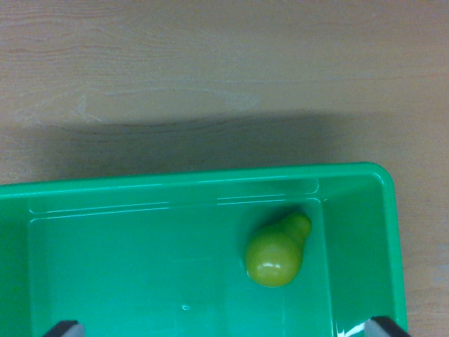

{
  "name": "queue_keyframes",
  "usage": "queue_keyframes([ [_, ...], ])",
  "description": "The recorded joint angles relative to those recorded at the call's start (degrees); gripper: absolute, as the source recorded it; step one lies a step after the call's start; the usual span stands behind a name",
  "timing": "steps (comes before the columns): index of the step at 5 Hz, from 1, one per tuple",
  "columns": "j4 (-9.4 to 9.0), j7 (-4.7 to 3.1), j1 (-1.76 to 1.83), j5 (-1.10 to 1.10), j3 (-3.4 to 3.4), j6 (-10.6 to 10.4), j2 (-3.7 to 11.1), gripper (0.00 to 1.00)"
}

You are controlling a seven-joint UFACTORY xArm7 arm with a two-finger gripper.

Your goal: Pick fruit

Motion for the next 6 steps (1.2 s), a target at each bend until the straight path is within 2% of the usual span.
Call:
queue_keyframes([
  [1,0.0,0.0,0.0,0.0,0.0,0.0,0.0,0.0],
  [2,-0.86,0.88,-0.22,0.17,-0.14,-1.15,0.56,0.0],
  [3,-0.86,0.88,-0.22,0.17,-0.14,-1.15,0.56,0.0],
  [4,-1.95,2.0,-0.49,0.38,-0.31,-2.61,1.27,0.0],
  [5,-1.95,2.0,-0.49,0.38,-0.31,-2.61,1.27,0.0],
  [6,-3.26,3.35,-0.81,0.63,-0.52,-4.36,2.12,0.0],
])
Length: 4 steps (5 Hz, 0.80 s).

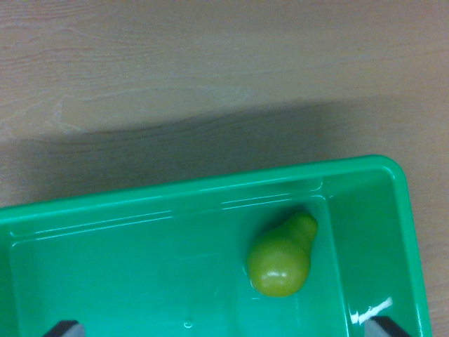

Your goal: Pick fruit

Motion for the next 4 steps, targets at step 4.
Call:
queue_keyframes([
  [4,-3.18,3.27,-0.8,0.61,-0.51,-4.26,2.07,0.0],
])
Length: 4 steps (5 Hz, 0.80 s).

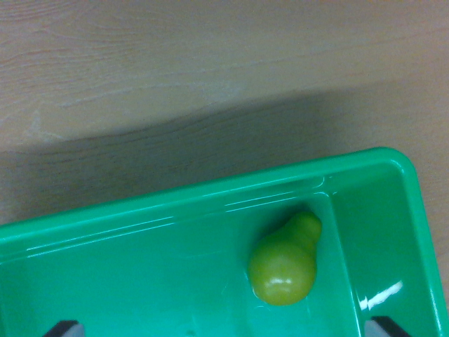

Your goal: Pick fruit

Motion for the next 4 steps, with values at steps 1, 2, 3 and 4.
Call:
queue_keyframes([
  [1,0.0,0.0,0.0,0.0,0.0,0.0,0.0,0.0],
  [2,-1.92,1.98,-0.48,0.37,-0.31,-2.58,1.25,0.0],
  [3,-1.92,1.98,-0.48,0.37,-0.31,-2.58,1.25,0.0],
  [4,-3.76,3.86,-0.94,0.73,-0.6,-5.04,2.45,0.0],
])
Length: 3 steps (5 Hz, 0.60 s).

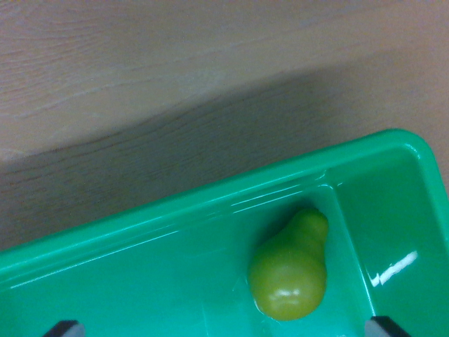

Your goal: Pick fruit

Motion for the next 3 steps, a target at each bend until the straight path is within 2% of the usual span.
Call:
queue_keyframes([
  [1,0.0,0.0,0.0,0.0,0.0,0.0,0.0,0.0],
  [2,-1.99,2.05,-0.5,0.38,-0.32,-2.67,1.3,0.0],
  [3,-1.99,2.05,-0.5,0.38,-0.32,-2.67,1.3,0.0],
])
